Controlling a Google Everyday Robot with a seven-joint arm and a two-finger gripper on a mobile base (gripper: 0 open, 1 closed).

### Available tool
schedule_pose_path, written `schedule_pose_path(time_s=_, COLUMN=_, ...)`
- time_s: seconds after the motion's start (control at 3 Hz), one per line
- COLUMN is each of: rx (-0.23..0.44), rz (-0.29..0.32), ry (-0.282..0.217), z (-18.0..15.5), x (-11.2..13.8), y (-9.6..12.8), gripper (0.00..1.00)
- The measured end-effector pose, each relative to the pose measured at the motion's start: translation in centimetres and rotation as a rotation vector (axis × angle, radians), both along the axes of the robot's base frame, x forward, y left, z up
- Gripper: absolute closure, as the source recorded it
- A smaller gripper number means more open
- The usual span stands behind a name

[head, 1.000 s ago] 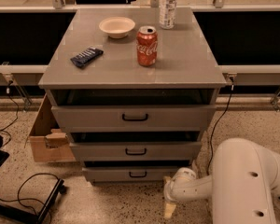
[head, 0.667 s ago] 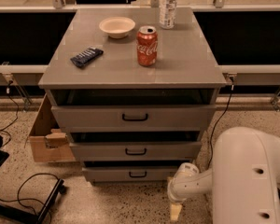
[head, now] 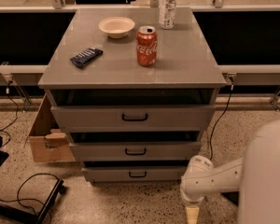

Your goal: Close bottom drawer

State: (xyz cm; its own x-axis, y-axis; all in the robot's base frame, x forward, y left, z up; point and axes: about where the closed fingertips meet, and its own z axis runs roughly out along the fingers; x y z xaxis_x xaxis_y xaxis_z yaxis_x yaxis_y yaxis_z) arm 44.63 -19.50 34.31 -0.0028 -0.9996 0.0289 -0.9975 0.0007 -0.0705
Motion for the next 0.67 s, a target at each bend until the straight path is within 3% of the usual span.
schedule_pose_path(time_s=0.33, rx=-0.01, rz=-0.017, ry=-0.073, z=5.9, x=-3.9, y=-1.1, gripper=0.0)
schedule_pose_path(time_s=0.67, rx=-0.038, rz=0.007, ry=-0.179, z=9.8, x=-7.5, y=-1.6, gripper=0.0)
